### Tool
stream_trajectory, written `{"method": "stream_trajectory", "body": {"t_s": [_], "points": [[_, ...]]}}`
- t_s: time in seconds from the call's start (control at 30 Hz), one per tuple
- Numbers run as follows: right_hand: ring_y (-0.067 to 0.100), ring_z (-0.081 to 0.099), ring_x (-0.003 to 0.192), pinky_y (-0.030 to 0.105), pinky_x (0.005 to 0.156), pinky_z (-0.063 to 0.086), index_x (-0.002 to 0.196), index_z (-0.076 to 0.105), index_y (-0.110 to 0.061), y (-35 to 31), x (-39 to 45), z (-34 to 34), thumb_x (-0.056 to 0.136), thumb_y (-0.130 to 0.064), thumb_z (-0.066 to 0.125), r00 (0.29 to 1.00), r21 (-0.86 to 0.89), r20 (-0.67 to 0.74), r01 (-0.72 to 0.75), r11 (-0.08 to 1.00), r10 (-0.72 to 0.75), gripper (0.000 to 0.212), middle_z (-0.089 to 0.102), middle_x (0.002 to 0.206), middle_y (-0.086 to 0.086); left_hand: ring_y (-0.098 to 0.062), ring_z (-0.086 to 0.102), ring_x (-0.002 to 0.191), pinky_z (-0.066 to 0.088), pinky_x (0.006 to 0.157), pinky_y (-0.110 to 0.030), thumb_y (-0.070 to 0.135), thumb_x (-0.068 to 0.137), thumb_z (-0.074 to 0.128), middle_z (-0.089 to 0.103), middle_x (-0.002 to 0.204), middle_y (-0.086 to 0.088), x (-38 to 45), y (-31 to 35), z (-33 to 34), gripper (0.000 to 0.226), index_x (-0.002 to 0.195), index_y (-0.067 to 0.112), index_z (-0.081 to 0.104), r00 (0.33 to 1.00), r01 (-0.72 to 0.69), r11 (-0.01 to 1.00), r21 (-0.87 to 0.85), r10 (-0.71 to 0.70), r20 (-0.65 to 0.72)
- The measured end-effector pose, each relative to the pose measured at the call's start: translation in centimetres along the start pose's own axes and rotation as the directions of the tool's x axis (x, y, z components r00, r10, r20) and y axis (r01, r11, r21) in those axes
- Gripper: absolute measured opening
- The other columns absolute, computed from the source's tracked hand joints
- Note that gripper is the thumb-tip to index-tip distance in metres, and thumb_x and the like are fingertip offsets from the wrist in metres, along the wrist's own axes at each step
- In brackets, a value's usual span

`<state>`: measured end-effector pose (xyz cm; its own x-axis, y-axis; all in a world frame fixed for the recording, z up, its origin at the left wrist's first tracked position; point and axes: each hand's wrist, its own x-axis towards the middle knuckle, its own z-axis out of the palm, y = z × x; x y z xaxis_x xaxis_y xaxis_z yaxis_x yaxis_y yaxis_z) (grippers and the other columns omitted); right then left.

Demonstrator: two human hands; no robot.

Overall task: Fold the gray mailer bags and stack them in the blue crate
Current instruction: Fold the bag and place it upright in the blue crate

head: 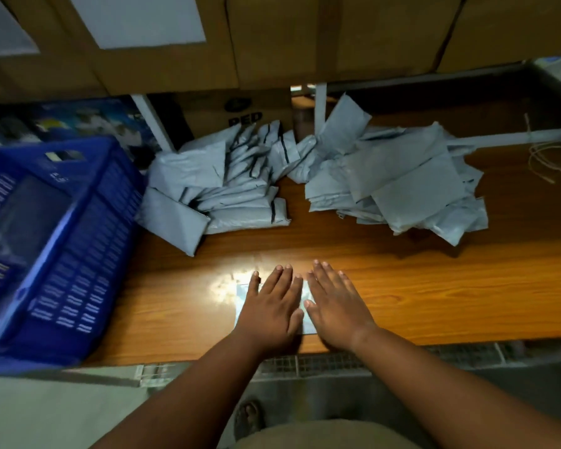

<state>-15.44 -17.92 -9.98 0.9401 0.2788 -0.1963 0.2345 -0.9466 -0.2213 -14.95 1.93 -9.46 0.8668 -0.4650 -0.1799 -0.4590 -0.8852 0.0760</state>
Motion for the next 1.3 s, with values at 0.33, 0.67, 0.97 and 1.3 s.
{"method": "stream_trajectory", "body": {"t_s": [0.33, 0.67, 0.97, 1.3], "points": [[0.023, 0.045, 0.131, 0.045, 0.105, 0.045, 0.152, 0.045, -0.035, -1.1, 3.4, -6.1, 0.084, -0.073, 0.07, 0.985, -0.054, 0.143, 0.103, 0.993, -0.095, 0.081, 0.049, 0.143, -0.002, -0.022, 0.042, 0.123, 0.04, 0.097, -0.047, 0.087, 0.073, 0.063, 0.048, 0.131, 0.006, -0.8, -5.1, -4.4, 0.084, 0.139, 0.037, 0.05, 0.99, 0.13, 0.99, -0.046, -0.128, 0.056], [0.018, 0.058, 0.109, 0.04, 0.091, 0.051, 0.111, 0.061, -0.036, -2.6, 6.7, -8.7, 0.089, -0.045, 0.08, 0.973, 0.149, 0.217, 0.048, 0.988, -0.08, 0.03, 0.062, 0.116, -0.008, -0.017, 0.061, 0.087, 0.055, 0.075, -0.037, 0.04, 0.078, 0.09, 0.063, 0.093, 0.009, 2.5, -7.9, -7.6, 0.032, 0.089, 0.028, 0.062, 0.979, 0.183, 0.914, -0.363, -0.135, 0.153], [0.017, 0.064, 0.106, 0.038, 0.086, 0.055, 0.11, 0.067, -0.039, -6.7, 13.0, -20.1, 0.099, -0.043, 0.071, 0.953, 0.036, 0.037, 0.299, 0.954, -0.3, 0.013, 0.067, 0.113, -0.008, -0.014, 0.063, 0.085, 0.052, 0.072, -0.033, 0.04, 0.086, 0.084, 0.07, 0.09, 0.008, -1.9, -14.2, -18.1, 0.023, 0.096, 0.023, 0.073, 0.958, 0.223, 0.933, -0.284, -0.264, -0.115], [0.008, 0.062, 0.088, 0.037, 0.079, 0.057, 0.1, 0.073, -0.035, -21.5, 21.2, -30.9, 0.099, -0.037, 0.071, 0.807, -0.025, -0.09, 0.584, 0.812, -0.583, 0.003, 0.066, 0.096, -0.013, -0.005, 0.062, 0.077, 0.042, 0.064, -0.026, 0.035, 0.09, 0.081, 0.065, 0.078, 0.013, -11.9, -26.1, -28.6, 0.009, 0.088, 0.029, 0.075, 0.754, 0.471, 0.83, -0.3, -0.555, -0.351]]}}
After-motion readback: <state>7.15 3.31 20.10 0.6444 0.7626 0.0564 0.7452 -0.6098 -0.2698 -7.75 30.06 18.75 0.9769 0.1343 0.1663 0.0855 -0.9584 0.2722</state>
